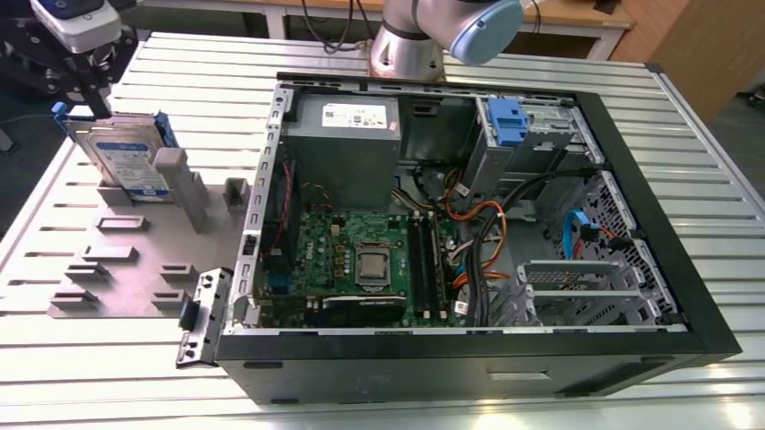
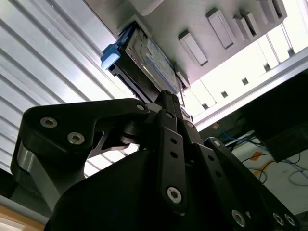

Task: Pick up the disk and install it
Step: 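Pick up the disk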

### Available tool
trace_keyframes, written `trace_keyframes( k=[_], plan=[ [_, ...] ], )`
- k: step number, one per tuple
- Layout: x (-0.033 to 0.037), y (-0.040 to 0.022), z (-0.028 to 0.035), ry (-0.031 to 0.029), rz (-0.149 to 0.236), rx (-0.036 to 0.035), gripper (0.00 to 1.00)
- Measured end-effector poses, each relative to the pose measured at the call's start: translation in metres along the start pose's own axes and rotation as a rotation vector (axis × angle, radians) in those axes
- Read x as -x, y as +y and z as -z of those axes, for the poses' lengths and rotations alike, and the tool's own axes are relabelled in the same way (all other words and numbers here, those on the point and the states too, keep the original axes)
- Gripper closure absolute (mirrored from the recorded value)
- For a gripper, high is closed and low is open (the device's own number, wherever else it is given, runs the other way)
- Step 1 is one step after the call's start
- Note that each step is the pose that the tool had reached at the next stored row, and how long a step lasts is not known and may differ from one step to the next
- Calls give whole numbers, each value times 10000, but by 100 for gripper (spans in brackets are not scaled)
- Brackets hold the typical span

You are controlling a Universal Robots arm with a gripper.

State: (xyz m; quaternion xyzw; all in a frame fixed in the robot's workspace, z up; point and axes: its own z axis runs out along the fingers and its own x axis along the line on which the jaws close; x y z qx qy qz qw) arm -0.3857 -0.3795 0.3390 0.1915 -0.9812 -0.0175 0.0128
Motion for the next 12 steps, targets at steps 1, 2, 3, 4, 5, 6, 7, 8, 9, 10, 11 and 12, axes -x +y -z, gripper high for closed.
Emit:
trace_keyframes(
  k=[1, 2, 3, 4, 5, 6, 7, 8, 9, 10, 11, 12],
  plan=[
    [0, 0, 0, 7, 180, -3, 89],
    [0, 0, 0, 14, 359, -6, 89],
    [0, 0, 0, 22, 551, -10, 89],
    [0, 0, 0, 29, 730, -13, 89],
    [0, 0, 0, 36, 910, -17, 89],
    [0, 0, -1, 43, 1089, -20, 89],
    [0, 0, -1, 49, 1269, -23, 89],
    [0, 0, 0, 57, 1455, -26, 89],
    [0, 0, 0, 64, 1633, -30, 89],
    [0, 0, -1, 72, 1825, -33, 89],
    [0, 0, -1, 79, 2005, -36, 89],
    [0, 0, -1, 86, 2183, -40, 89]
  ],
)
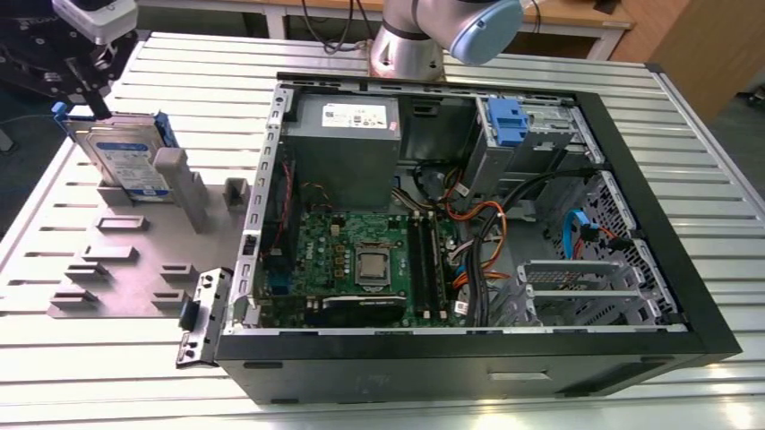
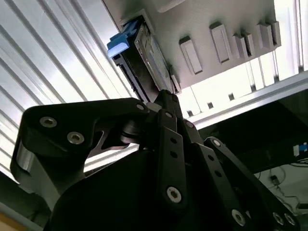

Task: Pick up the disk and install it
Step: 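Pick up the disk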

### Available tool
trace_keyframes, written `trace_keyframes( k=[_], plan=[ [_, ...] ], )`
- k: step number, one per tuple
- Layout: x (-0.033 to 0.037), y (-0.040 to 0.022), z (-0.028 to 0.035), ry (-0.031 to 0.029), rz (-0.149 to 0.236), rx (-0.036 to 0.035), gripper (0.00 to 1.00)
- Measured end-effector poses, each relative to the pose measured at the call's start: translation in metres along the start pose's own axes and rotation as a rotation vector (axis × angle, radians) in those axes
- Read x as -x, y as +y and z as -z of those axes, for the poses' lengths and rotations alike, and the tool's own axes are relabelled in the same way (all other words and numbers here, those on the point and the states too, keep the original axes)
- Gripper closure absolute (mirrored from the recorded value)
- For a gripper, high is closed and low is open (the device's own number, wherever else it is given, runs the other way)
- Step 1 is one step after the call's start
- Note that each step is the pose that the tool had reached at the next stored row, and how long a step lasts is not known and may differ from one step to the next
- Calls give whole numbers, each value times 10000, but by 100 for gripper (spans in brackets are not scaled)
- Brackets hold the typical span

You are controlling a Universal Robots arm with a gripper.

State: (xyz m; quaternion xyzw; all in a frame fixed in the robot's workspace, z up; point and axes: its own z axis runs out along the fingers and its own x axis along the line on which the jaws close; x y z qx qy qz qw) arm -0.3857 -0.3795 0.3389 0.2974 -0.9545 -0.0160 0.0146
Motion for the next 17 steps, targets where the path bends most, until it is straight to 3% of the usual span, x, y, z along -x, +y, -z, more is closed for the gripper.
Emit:
trace_keyframes(
  k=[17],
  plan=[
    [0, 0, -1, 122, 3093, -57, 89]
  ],
)
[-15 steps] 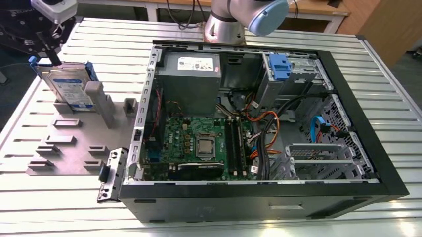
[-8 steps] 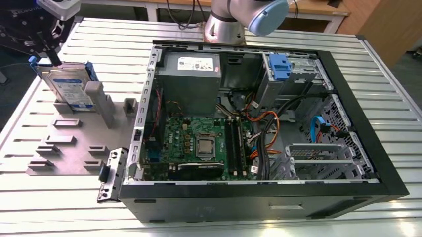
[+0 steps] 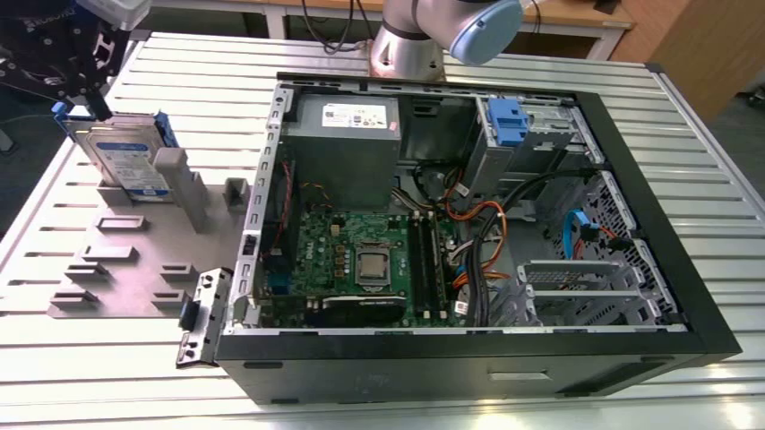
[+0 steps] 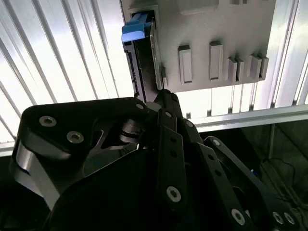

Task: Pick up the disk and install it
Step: 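Pick up the disk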

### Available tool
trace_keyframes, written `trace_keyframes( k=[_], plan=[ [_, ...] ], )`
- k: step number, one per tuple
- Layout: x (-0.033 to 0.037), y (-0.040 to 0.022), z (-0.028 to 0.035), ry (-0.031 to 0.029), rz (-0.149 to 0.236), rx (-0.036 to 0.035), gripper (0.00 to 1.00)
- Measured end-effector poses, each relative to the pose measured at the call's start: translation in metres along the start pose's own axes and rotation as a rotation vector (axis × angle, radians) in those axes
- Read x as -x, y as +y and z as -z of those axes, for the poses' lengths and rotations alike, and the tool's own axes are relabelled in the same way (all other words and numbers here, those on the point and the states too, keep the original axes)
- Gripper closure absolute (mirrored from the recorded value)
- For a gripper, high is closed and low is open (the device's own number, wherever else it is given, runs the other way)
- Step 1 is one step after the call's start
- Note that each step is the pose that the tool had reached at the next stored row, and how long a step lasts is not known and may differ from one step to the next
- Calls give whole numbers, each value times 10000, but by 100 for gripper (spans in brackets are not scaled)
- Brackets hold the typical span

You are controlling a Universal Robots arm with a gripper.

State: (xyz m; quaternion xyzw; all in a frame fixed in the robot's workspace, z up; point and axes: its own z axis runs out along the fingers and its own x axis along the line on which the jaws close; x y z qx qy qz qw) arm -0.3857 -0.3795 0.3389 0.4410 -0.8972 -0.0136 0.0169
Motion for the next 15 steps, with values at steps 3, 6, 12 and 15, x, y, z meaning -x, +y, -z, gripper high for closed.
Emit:
trace_keyframes(
  k=[3, 6, 12, 15],
  plan=[
    [0, 0, 0, 21, 545, -10, 89],
    [0, 0, -1, 43, 1093, -20, 89],
    [0, 0, -5, 81, 2132, -36, 89],
    [0, 0, -7, 98, 2652, -44, 89]
  ],
)
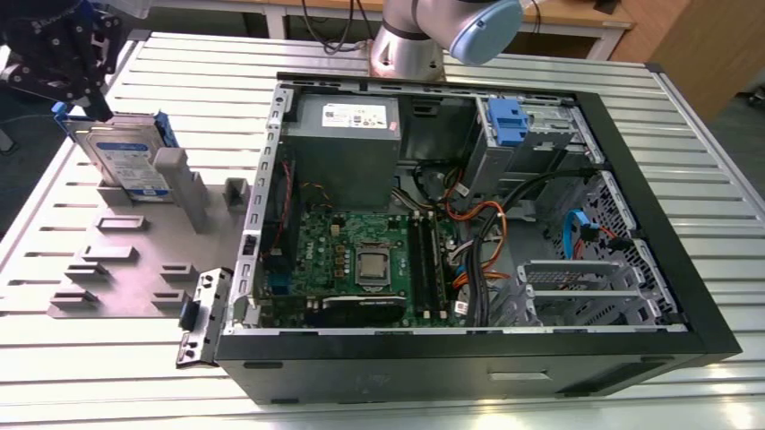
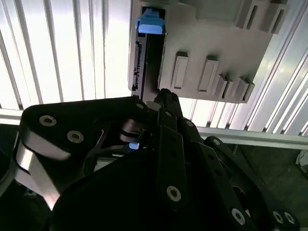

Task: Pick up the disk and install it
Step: 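Pick up the disk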

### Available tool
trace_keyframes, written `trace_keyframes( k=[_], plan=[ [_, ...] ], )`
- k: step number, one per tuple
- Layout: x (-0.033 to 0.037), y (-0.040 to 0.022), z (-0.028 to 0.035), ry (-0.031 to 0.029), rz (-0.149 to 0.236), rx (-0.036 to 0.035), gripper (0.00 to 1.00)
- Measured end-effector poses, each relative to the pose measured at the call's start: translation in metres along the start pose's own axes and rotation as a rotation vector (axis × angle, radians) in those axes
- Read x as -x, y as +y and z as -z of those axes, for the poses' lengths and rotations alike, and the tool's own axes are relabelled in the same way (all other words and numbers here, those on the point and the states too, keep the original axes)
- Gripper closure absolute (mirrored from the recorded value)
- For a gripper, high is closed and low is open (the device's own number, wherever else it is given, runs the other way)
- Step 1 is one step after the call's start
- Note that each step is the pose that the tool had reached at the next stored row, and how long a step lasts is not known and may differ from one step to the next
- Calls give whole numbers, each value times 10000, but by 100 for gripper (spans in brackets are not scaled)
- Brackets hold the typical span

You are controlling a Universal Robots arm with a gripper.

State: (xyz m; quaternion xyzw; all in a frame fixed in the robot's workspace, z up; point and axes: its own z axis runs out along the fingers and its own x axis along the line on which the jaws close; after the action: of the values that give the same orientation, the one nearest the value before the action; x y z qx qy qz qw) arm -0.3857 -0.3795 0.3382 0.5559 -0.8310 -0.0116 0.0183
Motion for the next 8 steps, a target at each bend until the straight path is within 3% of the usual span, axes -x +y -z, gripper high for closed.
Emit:
trace_keyframes(
  k=[8],
  plan=[
    [0, 0, -6, 44, 1369, -19, 89]
  ],
)
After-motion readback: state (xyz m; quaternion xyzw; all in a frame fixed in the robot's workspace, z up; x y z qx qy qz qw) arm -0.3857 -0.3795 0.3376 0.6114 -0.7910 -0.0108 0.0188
